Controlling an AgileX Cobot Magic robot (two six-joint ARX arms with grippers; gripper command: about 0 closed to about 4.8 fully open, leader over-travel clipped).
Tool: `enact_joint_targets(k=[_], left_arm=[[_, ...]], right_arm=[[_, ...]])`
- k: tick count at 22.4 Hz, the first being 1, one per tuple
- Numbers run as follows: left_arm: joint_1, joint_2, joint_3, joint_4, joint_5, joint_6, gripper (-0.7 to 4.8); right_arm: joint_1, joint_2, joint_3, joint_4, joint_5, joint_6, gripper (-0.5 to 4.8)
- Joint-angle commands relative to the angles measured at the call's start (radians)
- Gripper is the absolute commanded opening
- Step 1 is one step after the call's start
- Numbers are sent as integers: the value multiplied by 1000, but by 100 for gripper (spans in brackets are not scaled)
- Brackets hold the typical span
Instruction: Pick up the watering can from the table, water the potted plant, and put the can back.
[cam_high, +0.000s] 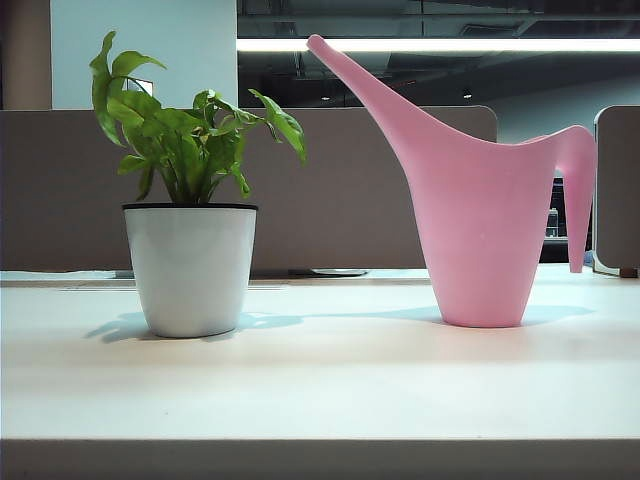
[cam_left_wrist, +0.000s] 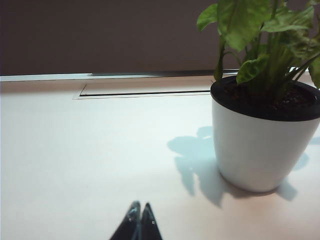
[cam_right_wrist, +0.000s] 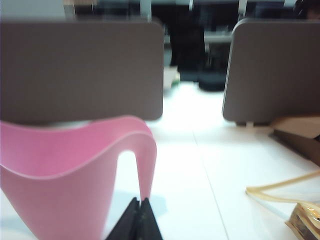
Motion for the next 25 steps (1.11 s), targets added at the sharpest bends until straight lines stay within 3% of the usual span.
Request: enact_joint_targets(k=[1,4,5,6,7,8,11,16,19,21,25], left_arm=[[1,0,5,18,5,-1,-5],[1,0,5,16,5,-4,-5],[0,0,5,16,5,-10,-5],[1,0,5,16,5,-12,-5],[1,0,5,13,5,-13,-5],[1,0,5,12,5,-12,-5],[1,0,5,8,5,-12,-5],[1,0,5,0,5,-12,-5],[1,0,5,-10,5,-12,-5],[1,0,5,-10,5,-12,-5],[1,0,5,-11,4,-12,-5]], right_arm=[[-2,163,85,0,-43,-37,-2],[-28,465,159,150,-41,-37,6],[-40,512,159,191,-41,-37,37],[-63,609,159,267,-41,-37,191],[-76,682,159,311,-38,-30,312],[-87,742,159,348,-36,-18,353],[-132,908,159,459,-112,-15,353],[-203,1139,159,734,-340,-14,350],[-231,1222,161,816,-348,-14,346],[-253,1275,166,873,-435,-10,346],[-262,1345,190,996,-497,3,346]])
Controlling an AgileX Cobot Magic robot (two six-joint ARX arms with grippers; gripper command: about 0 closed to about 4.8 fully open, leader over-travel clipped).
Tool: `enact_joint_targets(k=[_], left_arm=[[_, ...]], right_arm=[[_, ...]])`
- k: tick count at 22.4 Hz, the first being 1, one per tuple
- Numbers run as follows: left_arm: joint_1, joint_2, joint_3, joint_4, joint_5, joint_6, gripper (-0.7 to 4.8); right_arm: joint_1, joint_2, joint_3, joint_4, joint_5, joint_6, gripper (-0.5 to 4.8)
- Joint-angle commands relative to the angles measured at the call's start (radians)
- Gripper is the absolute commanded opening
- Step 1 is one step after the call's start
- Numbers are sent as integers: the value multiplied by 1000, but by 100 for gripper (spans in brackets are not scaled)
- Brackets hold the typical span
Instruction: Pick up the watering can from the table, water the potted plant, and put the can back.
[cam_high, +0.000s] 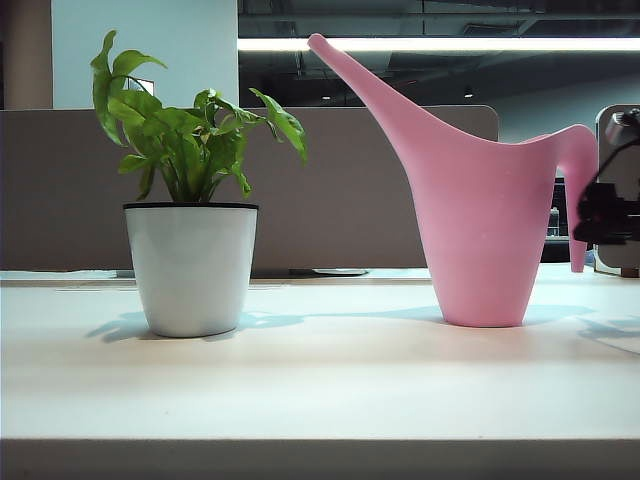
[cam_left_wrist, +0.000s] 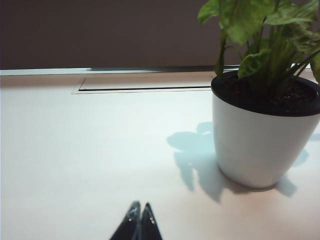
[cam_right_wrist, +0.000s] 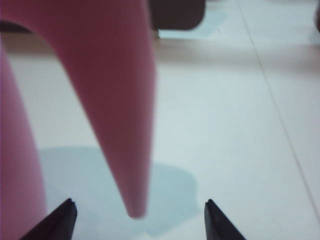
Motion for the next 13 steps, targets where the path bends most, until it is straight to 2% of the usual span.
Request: enact_joint_targets(k=[1,5,9,11,13], left_arm=[[1,0,5,5,3,-3,-5],[1,0,5,5,3,-3,-5],[1,0,5,2,3,-3,-5],[1,0,5,-3,3,-3,-5],[1,0,5,-2,2,-3,-5]], right_arm=[[-2,43,52,80,-84,34,346],[0,79,103,77,-100,34,345],[-6,98,156,73,-89,34,305],[-10,104,174,72,-72,34,301],[-12,104,177,67,-75,34,221]])
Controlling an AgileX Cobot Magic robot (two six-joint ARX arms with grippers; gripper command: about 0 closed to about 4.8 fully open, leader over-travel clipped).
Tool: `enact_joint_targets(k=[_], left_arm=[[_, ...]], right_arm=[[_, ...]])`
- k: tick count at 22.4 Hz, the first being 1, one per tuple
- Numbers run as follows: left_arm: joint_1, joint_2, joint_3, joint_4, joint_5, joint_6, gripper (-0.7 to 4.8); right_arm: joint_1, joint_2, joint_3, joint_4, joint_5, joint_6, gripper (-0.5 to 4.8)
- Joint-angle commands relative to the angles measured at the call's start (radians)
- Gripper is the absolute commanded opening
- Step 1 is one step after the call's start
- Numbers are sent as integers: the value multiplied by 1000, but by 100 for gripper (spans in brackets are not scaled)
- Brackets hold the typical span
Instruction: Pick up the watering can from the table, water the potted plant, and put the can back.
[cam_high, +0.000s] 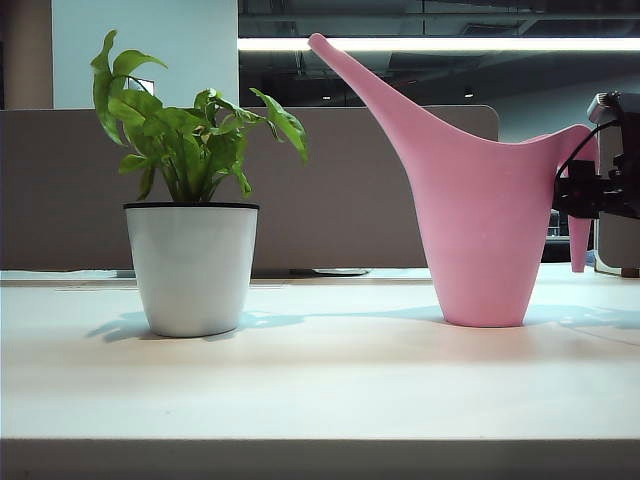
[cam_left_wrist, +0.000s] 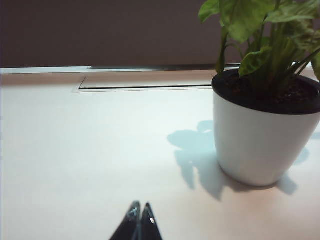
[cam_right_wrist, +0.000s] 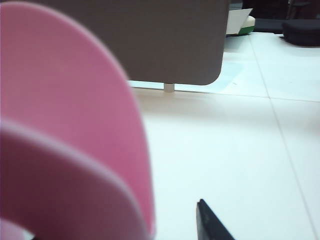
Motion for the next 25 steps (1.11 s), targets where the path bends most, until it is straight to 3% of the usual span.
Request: enact_joint_targets(k=[1,6,8,19,25], left_arm=[[1,0,5,6,3,-3,-5],[1,0,5,5,3,-3,-5],[1,0,5,5,3,-3,-5],[1,0,5,6,3,-4,-5],[1,0,5,5,3,-4,-5]], right_arm=[[-4,-3,6,-2,-2,3,139],[-3,-4,6,24,-3,3,132],[-3,-10,6,46,-2,3,104],[-2,-117,40,121,47,-3,103],[45,-201,125,-4,58,-173,103]])
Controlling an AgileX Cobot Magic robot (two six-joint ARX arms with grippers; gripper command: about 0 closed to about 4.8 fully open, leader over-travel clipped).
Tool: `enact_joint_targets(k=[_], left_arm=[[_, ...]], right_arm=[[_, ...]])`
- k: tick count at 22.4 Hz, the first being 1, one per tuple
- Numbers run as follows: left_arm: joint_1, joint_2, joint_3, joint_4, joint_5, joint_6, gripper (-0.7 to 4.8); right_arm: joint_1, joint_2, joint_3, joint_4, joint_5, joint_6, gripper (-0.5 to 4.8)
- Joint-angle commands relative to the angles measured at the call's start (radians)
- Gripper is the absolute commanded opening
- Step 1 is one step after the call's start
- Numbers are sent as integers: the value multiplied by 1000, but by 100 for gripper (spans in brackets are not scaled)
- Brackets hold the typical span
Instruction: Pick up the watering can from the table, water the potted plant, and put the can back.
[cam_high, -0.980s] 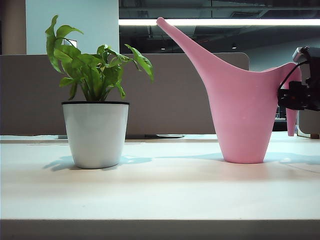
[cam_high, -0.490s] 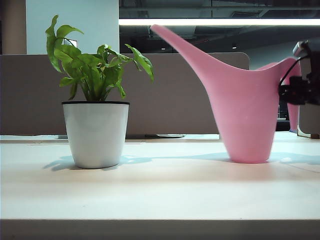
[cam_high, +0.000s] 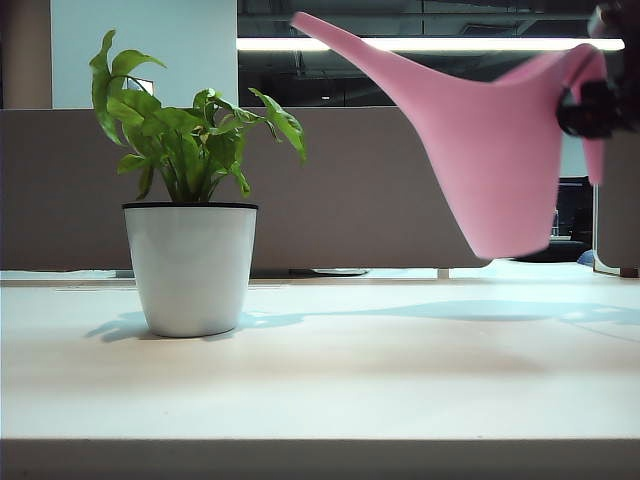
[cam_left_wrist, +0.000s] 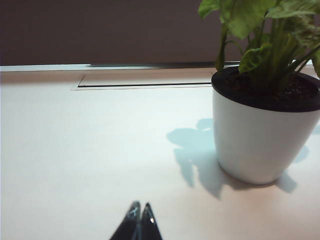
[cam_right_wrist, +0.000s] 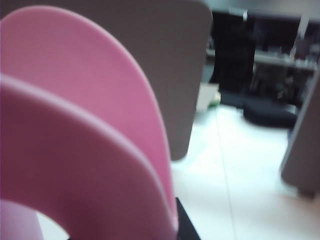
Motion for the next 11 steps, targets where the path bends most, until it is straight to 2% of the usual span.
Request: enact_joint_targets(k=[1,4,7,11], left_arm=[[1,0,5,11,3,-3,-5],[1,0,5,11,3,-4,-5],[1,0,5,11,4,-11,-5],[1,0,5,11,3,-11,-5]], right_arm=[[42,-47,64,-21,8,-103,103],[117,-64,143,-164,95,-257,103],[157,-65,181,-204,151,-333,103],[196,-69,221,-214,173,-431,103]])
